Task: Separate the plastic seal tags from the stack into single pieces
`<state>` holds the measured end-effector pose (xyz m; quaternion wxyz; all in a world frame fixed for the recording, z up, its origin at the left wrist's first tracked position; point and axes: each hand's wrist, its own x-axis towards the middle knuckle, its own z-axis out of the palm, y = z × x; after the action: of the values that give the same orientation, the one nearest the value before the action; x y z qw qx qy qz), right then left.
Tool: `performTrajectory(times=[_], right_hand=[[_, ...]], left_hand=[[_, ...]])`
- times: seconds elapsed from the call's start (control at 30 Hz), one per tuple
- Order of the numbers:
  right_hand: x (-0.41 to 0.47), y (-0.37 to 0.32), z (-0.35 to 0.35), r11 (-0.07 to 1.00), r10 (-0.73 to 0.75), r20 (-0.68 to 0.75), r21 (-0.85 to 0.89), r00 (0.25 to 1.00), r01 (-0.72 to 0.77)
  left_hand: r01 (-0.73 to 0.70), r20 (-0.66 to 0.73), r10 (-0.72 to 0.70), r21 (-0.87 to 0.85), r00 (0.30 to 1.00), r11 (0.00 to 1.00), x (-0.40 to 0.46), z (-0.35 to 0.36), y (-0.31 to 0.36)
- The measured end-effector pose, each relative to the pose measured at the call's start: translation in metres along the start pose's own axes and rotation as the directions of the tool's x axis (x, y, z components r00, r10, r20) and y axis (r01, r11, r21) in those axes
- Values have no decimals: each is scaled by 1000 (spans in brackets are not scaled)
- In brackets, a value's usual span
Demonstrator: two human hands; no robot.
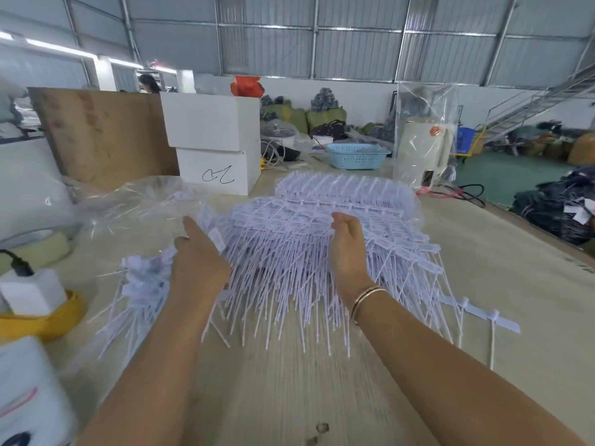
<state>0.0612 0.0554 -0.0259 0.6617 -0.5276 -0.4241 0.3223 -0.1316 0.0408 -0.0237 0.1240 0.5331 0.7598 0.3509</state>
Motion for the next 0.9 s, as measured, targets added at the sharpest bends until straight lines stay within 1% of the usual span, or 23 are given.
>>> performTrajectory(times=[0.07,0.13,0.2,0.27,0.43,0.5,0.57,0.6,0.67,0.7,0.73,0.8,0.83,0.9], right_hand=[[2,2,-7,995,-66,16,-73,998,67],[6,2,-16,970,-136,44,-196,990,142],[9,2,-28,927,-191,80,-313,978,207],[10,3,-41,900,-215,117,-362,970,243],[12,2,-65,778,-265,188,-537,946,324],[16,0,-75,721,-300,175,-602,938,343],[22,-2,-84,645,-302,135,-700,944,307],[26,-2,-89,591,-266,118,-764,957,259],[35,-2,-97,425,-139,101,-892,985,152],[38,-1,-101,346,-92,103,-929,990,129],[39,1,-103,289,-76,112,-948,991,129],[40,5,-108,239,-122,144,-956,982,170],[40,6,-109,234,-159,159,-953,975,193],[39,7,-110,264,-202,164,-940,966,215]], left_hand=[[-36,-33,43,201,999,979,3,-2,-5],[-19,-14,26,374,1000,927,2,-1,-5],[26,15,-37,453,999,891,-2,2,-4],[37,30,-59,492,998,870,-4,6,-2],[25,23,-43,510,999,860,0,5,-4],[15,1,-18,452,1000,892,4,2,-8],[10,-42,6,382,999,924,4,1,-10],[18,-59,4,372,998,928,3,0,-10],[40,-71,-12,416,997,909,-1,0,-9],[42,-76,-9,449,997,892,-3,0,-8],[39,-84,1,474,996,880,-4,1,-7],[4,-99,48,473,994,881,-6,2,-3],[-43,-100,100,458,990,888,-8,3,0],[-204,-93,268,432,959,878,-13,7,8]])
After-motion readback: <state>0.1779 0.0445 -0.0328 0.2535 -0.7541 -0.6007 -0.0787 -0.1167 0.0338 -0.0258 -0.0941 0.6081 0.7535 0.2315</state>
